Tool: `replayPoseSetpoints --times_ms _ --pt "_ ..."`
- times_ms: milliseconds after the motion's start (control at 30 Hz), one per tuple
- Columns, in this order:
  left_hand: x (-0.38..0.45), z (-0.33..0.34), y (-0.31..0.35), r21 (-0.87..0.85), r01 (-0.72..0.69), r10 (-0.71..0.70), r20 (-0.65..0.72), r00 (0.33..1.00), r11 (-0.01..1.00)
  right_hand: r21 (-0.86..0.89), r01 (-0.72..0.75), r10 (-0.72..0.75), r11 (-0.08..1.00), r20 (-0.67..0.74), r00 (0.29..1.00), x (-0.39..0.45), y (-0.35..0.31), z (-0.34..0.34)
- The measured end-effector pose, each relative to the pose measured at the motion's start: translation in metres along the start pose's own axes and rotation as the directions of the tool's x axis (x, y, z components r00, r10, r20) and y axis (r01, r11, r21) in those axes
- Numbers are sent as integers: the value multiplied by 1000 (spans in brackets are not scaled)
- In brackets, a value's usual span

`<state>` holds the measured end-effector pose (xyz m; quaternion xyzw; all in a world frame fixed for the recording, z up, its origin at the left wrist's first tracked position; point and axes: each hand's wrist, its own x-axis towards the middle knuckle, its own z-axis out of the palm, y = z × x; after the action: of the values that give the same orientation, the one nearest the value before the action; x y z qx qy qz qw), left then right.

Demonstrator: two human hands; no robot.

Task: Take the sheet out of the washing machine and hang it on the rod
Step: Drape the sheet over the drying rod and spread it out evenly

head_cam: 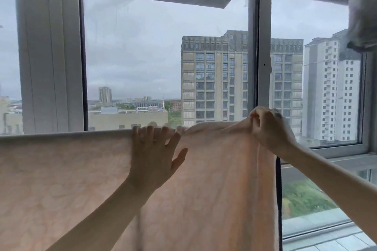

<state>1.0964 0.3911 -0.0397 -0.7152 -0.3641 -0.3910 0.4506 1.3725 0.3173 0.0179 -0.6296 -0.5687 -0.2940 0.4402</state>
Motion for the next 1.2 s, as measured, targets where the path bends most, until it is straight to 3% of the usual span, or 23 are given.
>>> replayPoseSetpoints --times_ms 67,167,333,500,567,633,700,800,900,1100,1133,1200 --pt "1 0 1 8 -1 1 10 1000 1000 -111 68 -62 992 57 996 -6 1 -3" --pt "4 -1 4 28 21 -23 44 999 999 14 194 -194 981 112 975 -7 -16 -2" --pt "4 -4 6 27 20 -21 52 998 999 148 152 -180 977 198 964 2 -26 9" --pt "2 -4 1 21 0 -1 44 999 1000 324 179 -168 929 -63 984 -4 -15 7" --pt "2 -6 2 17 -11 10 47 999 1000 270 287 -276 919 -78 958 -22 -5 6" --pt "4 -8 3 -8 -17 18 65 998 1000 92 414 -415 906 -14 910 -37 10 10" --pt "7 -10 9 -35 21 -17 101 995 999 6 463 -463 887 20 886 -38 20 13" --pt "16 -15 25 -60 72 -64 130 989 996 50 423 -424 905 24 905 -33 17 4" --pt "29 -12 49 -111 1 15 150 989 994 38 434 -436 900 66 898 -33 16 0" --pt "39 0 82 -64 -25 35 159 987 998 261 280 -291 924 6 957 -10 15 -9" --pt "39 1 82 -58 -26 35 151 988 998 235 255 -268 938 22 963 -2 15 -9" --pt "39 0 82 -54 -26 34 140 990 998 233 179 -229 956 210 951 13 15 -7"
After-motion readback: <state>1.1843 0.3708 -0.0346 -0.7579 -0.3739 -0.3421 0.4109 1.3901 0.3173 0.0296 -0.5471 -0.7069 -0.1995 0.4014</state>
